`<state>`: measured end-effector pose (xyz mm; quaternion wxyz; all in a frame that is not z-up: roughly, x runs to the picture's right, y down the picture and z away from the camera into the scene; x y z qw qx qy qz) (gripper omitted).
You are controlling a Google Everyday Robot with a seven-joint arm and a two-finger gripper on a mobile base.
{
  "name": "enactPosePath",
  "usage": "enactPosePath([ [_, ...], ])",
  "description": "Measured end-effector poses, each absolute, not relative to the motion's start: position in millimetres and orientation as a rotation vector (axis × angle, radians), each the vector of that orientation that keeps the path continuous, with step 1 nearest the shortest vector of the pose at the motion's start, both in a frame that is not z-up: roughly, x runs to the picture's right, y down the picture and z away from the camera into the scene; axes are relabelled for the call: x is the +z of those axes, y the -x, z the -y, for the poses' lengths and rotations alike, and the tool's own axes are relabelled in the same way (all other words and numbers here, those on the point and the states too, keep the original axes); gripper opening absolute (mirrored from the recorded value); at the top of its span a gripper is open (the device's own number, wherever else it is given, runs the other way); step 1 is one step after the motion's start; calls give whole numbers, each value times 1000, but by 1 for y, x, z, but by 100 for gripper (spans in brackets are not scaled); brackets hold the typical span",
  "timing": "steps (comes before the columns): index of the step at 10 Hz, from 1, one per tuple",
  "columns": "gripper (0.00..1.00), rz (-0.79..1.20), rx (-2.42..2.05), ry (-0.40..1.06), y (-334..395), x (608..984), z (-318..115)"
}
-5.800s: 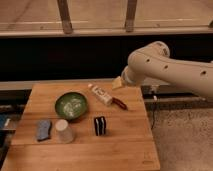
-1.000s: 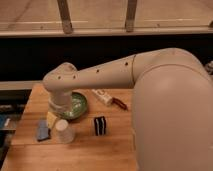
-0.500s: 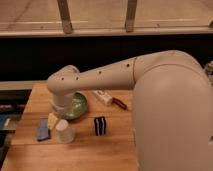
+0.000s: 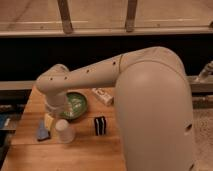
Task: Place the ceramic cup over the eraser
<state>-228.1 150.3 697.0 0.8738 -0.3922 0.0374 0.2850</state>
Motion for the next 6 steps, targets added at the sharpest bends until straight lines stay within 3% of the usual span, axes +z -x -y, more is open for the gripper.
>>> enactPosePath([
  [6, 70, -157, 595, 809, 223, 712, -159],
])
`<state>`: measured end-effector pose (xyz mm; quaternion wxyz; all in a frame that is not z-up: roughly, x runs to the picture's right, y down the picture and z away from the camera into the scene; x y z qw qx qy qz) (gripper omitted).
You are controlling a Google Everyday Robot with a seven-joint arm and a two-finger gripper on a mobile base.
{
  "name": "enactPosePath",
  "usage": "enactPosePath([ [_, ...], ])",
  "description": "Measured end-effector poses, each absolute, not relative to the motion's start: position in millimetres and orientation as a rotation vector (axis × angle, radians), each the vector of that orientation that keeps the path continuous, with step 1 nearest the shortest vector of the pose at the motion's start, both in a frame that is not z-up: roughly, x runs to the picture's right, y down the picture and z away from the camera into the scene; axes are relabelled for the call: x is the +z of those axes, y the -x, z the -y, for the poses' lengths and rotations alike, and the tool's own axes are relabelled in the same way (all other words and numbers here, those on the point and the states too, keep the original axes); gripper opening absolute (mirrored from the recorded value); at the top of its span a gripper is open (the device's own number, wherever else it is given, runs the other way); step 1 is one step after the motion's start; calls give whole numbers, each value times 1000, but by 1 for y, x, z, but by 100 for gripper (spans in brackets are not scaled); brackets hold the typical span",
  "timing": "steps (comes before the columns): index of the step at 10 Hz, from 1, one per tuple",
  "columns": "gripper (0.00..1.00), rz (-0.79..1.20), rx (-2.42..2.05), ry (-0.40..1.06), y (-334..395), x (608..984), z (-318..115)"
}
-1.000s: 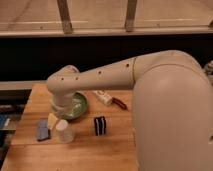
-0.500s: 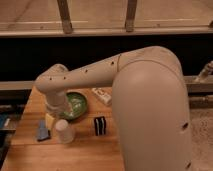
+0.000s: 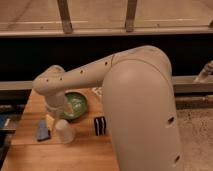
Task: Place the ceramic cup over the eraser
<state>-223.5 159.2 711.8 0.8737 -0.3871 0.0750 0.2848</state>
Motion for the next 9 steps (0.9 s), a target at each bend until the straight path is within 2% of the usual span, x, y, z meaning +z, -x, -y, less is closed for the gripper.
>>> enactPosePath([
  [9, 70, -133, 646, 874, 227, 739, -191],
])
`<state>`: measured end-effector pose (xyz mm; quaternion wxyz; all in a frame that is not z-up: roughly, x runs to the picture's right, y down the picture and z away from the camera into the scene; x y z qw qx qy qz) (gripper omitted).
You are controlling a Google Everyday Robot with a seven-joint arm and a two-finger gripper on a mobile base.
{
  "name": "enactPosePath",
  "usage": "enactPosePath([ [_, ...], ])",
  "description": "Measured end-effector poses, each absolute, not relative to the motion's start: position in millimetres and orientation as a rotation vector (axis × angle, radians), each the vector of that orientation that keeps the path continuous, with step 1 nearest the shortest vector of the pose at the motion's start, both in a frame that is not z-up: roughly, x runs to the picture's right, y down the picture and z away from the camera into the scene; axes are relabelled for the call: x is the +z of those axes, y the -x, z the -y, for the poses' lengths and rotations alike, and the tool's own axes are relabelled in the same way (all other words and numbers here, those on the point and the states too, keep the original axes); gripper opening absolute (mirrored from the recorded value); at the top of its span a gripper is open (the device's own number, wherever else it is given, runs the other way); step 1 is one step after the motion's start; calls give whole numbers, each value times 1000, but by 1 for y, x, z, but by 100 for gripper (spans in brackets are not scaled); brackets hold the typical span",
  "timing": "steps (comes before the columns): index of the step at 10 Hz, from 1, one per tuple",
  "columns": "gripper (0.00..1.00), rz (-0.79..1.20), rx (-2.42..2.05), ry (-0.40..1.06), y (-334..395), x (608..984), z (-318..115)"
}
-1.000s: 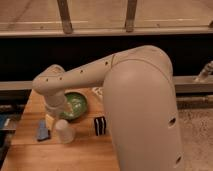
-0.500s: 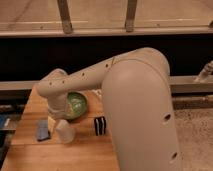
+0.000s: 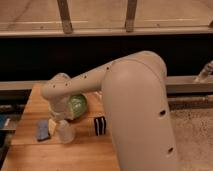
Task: Place the ceramic cup over the eraser
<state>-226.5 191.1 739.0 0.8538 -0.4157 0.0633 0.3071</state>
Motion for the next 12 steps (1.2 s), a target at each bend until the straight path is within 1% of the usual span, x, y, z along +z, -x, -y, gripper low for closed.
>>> enactPosePath([
  [1, 70, -135, 651, 886, 226, 742, -195],
  [2, 64, -137, 655, 892, 225, 744, -199],
  [4, 46, -139, 654, 894, 225, 744, -202],
  [8, 6, -138, 644, 902, 228, 743, -204],
  [9, 1, -132, 642, 902, 229, 742, -203],
  [12, 0, -121, 638, 878, 226, 725, -183],
])
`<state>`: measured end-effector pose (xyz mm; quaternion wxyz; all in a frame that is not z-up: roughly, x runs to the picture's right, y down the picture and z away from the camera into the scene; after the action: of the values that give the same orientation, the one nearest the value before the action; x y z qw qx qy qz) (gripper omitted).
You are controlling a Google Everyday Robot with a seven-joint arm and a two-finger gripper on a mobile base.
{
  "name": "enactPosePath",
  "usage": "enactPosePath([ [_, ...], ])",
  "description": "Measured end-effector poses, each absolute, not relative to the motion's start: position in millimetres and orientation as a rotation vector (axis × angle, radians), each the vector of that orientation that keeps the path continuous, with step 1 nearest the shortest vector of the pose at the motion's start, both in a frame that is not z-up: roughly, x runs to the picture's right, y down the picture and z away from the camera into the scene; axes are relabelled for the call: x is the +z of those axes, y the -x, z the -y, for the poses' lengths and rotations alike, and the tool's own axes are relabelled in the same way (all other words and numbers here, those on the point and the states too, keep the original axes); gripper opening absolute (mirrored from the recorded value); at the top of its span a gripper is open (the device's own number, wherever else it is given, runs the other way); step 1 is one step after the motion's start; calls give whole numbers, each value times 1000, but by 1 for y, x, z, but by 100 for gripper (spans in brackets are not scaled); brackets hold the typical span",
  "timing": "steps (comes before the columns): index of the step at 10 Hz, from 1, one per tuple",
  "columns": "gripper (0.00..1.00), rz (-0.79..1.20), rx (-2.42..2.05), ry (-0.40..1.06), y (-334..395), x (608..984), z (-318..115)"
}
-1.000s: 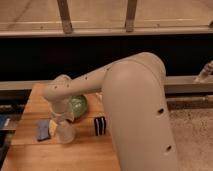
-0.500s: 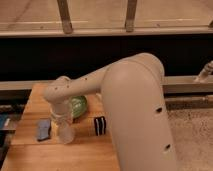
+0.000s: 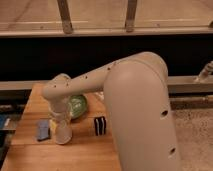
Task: Place the ceramic cup over the eraser
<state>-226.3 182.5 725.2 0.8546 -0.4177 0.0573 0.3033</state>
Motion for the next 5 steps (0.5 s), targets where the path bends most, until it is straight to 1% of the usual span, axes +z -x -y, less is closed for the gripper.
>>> enactPosePath([
  [5, 0, -150, 644, 783, 196, 677, -105],
])
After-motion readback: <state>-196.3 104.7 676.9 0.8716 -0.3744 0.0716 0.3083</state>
